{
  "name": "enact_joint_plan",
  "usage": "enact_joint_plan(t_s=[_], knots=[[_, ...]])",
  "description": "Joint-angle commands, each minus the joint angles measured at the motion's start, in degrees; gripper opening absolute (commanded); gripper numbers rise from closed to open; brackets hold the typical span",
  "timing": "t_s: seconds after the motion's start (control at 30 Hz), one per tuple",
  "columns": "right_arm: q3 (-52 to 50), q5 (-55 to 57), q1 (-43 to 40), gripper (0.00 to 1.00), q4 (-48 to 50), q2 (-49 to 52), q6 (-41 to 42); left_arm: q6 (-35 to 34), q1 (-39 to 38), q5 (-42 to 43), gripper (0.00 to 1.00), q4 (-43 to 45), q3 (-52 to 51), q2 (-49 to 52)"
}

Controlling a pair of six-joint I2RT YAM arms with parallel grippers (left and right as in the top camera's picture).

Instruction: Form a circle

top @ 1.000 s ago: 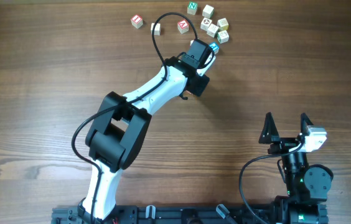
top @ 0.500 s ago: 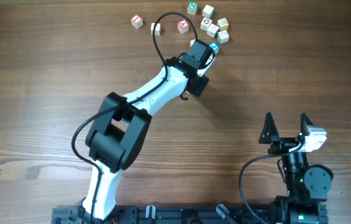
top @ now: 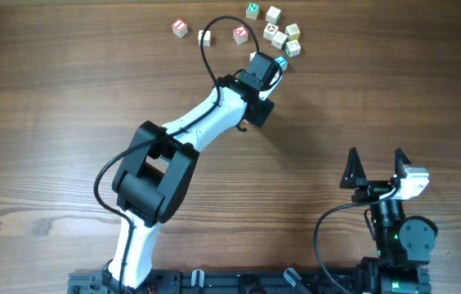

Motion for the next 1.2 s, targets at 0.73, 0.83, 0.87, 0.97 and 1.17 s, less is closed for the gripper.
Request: enact_joint_plan(t_s=[0.73, 0.83, 0.87, 0.97, 1.17], knots=[[-0.07, 0.46, 0.02, 1.00, 0.33, -0.46, -1.09, -1.07, 0.44, -4.39, 0.36, -0.20, -1.11, 0.92], [-0.04, 0.46, 0.02, 1.00, 0.35, -0.44, -1.07, -1.07, 0.44, -4.37, 0.45, -0.20, -1.11, 0.92], [-0.04, 0.46, 0.02, 1.00, 0.35, -0.46, -1.07, -1.07, 0.44, -4.39, 0.46, -0.17, -1.11, 0.92], [-0.07, 0.46, 0.02, 1.00, 0.35, -0.46, -1.07, -1.07, 0.44, -4.39, 0.52, -0.04, -1.11, 0.92], [-0.04, 0.46, 0.02, 1.00, 0.35, -0.46, -1.09, -1.07, 0.42, -4.37, 0.58, 0.72, -1.11, 0.92]])
